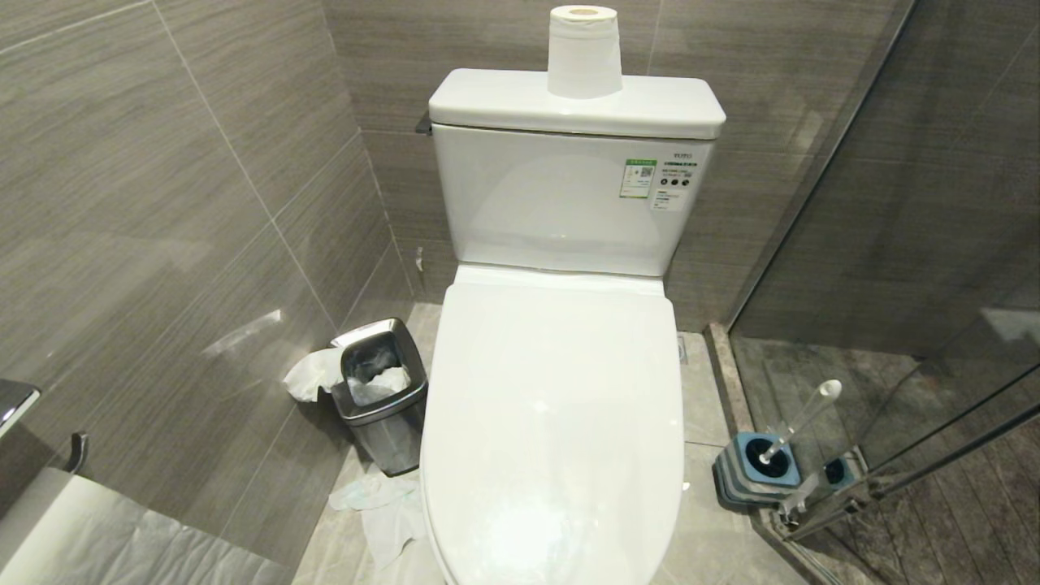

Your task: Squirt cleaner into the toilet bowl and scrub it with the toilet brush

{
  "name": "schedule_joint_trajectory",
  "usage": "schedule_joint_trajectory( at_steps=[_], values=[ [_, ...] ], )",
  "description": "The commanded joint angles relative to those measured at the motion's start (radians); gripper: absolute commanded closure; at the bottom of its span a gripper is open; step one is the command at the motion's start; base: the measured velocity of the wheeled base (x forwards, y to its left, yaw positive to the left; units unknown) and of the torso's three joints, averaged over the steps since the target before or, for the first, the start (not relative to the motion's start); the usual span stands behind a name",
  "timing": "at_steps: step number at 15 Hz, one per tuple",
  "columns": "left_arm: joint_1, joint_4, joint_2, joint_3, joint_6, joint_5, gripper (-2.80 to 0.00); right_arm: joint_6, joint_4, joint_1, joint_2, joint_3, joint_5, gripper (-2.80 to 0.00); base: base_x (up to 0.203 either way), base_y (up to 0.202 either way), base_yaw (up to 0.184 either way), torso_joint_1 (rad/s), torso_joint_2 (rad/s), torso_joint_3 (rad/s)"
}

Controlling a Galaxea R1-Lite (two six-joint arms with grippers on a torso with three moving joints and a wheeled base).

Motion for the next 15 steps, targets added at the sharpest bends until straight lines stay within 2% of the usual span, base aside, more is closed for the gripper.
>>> schedule_joint_trajectory(
  at_steps=[1,15],
  values=[
    [0.0,-0.001,0.001,0.0,0.0,0.001,0.0,0.0,-0.001,0.0,0.0,0.0,0.0,0.0,0.0,0.0,0.0,0.0,0.0,0.0],
    [0.0,0.0,0.001,0.0,0.0,0.001,0.0,0.003,-0.001,0.0,0.0,-0.001,-0.003,0.0,0.0,0.0,0.0,0.0,0.0,0.0]
  ],
)
